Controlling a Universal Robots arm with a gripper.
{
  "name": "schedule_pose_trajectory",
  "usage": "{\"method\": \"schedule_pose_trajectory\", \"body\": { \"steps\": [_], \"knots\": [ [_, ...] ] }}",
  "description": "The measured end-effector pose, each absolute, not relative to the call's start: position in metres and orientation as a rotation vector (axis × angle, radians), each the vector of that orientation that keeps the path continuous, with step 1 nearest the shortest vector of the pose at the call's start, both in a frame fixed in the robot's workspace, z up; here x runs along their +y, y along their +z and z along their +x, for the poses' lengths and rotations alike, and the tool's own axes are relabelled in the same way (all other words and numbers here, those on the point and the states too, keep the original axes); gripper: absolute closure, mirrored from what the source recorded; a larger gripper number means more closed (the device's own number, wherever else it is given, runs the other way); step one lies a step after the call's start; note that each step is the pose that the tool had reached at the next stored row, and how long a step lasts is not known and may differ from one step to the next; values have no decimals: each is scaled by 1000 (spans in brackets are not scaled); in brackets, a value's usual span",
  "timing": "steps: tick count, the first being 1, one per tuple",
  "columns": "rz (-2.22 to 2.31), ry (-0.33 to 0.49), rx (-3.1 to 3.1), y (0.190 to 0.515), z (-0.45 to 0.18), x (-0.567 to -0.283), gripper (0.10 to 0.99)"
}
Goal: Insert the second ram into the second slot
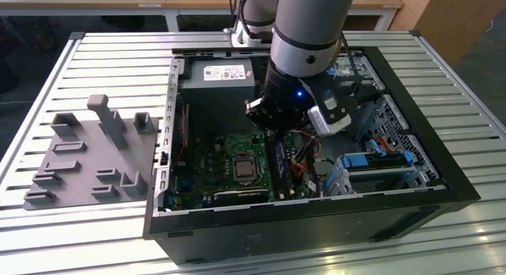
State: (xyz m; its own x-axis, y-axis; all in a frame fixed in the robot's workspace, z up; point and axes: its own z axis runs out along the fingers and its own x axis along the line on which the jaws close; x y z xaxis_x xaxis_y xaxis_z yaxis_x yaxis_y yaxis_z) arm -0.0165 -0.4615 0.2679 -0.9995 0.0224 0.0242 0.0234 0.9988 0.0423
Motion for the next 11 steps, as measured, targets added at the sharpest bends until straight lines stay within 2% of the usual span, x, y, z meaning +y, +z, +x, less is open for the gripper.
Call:
{"method": "schedule_pose_trajectory", "body": {
  "steps": [1, 11],
  "knots": [
    [-36, -66, -3117, 281, -17, -462, 949],
    [-36, -66, -3117, 277, -17, -461, 949]
  ]
}}
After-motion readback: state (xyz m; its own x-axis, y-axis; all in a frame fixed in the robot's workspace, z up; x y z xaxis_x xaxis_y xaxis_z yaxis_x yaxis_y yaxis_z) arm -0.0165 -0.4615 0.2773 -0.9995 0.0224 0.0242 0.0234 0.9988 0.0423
